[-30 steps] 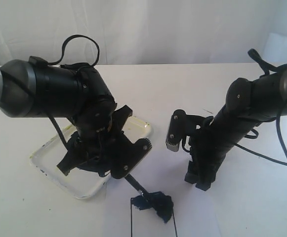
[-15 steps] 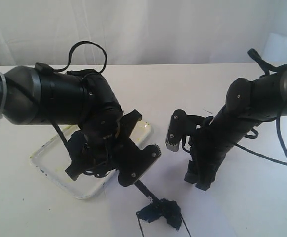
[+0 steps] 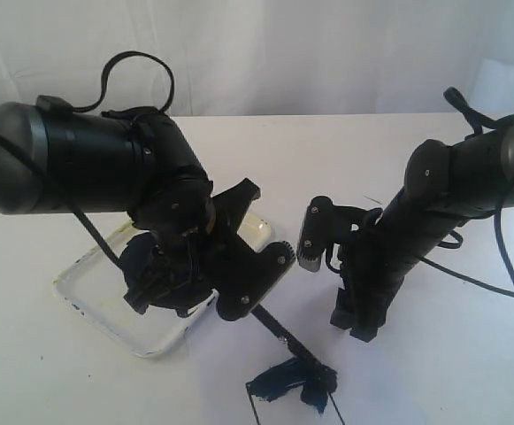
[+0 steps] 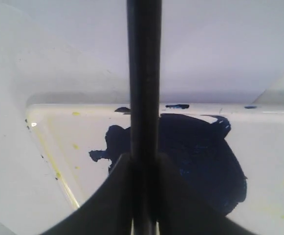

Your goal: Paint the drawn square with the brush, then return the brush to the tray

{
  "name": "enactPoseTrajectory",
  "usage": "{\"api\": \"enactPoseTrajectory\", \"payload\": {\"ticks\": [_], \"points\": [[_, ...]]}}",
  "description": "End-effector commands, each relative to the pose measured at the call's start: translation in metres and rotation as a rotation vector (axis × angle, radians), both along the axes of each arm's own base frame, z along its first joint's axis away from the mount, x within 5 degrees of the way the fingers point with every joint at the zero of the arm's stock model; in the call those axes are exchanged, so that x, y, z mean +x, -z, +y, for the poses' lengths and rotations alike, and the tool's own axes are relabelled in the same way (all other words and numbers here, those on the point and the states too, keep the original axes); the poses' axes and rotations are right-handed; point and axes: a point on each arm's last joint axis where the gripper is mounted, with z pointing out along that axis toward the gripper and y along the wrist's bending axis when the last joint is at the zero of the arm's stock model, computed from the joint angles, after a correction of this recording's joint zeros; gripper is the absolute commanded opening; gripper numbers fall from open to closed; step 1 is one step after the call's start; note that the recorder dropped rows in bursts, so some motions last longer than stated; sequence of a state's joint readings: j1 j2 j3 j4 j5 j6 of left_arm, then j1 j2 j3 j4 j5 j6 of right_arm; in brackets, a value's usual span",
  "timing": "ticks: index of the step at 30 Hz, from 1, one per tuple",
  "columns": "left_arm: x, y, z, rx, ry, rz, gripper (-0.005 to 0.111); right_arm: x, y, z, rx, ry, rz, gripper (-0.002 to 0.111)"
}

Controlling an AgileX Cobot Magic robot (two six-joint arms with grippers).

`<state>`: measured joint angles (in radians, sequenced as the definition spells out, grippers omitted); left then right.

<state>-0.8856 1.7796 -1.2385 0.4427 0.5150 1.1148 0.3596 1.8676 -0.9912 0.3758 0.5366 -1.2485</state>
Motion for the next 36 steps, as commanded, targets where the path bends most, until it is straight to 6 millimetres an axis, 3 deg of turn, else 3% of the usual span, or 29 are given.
{"api": "enactPoseTrajectory", "payload": {"ticks": [1, 6, 21, 36], "points": [[-0.012, 0.006, -0.001, 0.046, 0.077, 0.021, 0.0, 0.0, 0.004, -0.001, -0.013, -0.006, -0.003, 0.064], [-0.021, 0.014, -0.003, 0.057, 0.123, 0.016, 0.0, 0.0, 0.004, -0.001, -0.013, -0.006, -0.003, 0.064], [-0.02, 0.014, -0.007, -0.011, 0.104, 0.0, 0.0, 0.002, 0.003, -0.001, -0.008, 0.012, -0.013, 0.064], [-0.017, 0.027, -0.011, -0.004, 0.104, 0.02, 0.0, 0.002, 0.003, -0.001, -0.008, 0.012, -0.012, 0.063]]}}
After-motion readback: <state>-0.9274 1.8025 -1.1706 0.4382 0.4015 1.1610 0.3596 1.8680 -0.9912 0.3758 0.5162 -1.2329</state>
